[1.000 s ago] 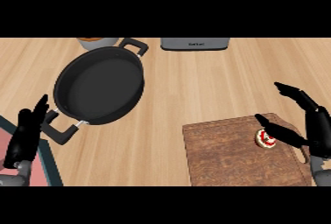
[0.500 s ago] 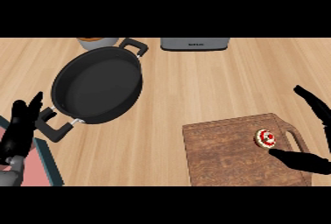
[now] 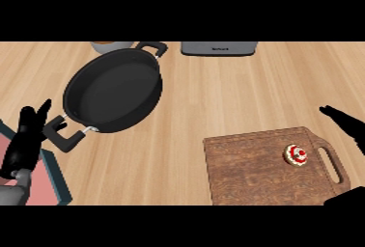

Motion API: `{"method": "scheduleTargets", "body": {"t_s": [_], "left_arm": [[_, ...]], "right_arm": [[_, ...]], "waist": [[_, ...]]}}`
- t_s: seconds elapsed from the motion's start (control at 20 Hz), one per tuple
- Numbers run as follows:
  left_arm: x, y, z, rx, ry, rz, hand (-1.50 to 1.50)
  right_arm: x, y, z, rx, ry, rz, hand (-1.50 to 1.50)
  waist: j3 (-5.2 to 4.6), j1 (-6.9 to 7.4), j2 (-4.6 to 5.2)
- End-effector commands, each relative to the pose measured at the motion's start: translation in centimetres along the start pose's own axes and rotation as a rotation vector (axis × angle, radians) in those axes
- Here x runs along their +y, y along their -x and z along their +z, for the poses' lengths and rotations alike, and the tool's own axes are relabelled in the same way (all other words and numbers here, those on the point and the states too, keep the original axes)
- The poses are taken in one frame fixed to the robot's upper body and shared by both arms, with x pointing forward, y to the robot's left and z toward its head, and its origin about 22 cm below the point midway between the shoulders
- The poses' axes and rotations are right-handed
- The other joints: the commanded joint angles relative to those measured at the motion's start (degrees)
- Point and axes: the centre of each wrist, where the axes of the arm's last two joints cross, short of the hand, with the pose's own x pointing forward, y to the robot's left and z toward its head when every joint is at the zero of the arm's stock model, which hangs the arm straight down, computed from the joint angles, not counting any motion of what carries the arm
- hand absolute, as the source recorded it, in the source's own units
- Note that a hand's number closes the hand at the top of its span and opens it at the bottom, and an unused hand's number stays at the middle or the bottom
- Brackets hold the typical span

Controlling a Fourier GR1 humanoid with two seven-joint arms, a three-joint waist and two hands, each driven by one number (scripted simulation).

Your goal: Pick the cupcake from the cutting board and place it in the pot

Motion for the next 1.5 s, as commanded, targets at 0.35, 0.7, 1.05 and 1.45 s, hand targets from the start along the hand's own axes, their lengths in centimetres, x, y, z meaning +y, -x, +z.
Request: {"method": "scheduleTargets", "body": {"t_s": [0.35,0.7,1.05,1.45], "left_arm": [[0.0,0.1,-0.7,-0.011,-0.013,-0.007,0.0],[-0.5,2.7,-0.9,0.019,0.005,0.006,0.0],[0.2,-0.3,-1.9,-0.003,0.0,0.003,0.0],[-0.7,1.5,-1.5,0.0,0.014,0.0,0.0]], "right_arm": [[-1.4,-3.0,-1.4,0.157,-0.195,0.07,-1.5],[0.8,-1.7,-4.7,0.181,-0.224,0.054,-1.5],[4.0,-0.7,-4.2,0.198,-0.242,0.077,-1.5],[6.1,-0.9,-7.1,0.187,-0.209,0.109,-1.5]], "waist": [[0.14,-0.13,0.14],[0.16,0.12,0.24],[0.18,-0.46,0.11],[0.17,-0.3,0.13]]}}
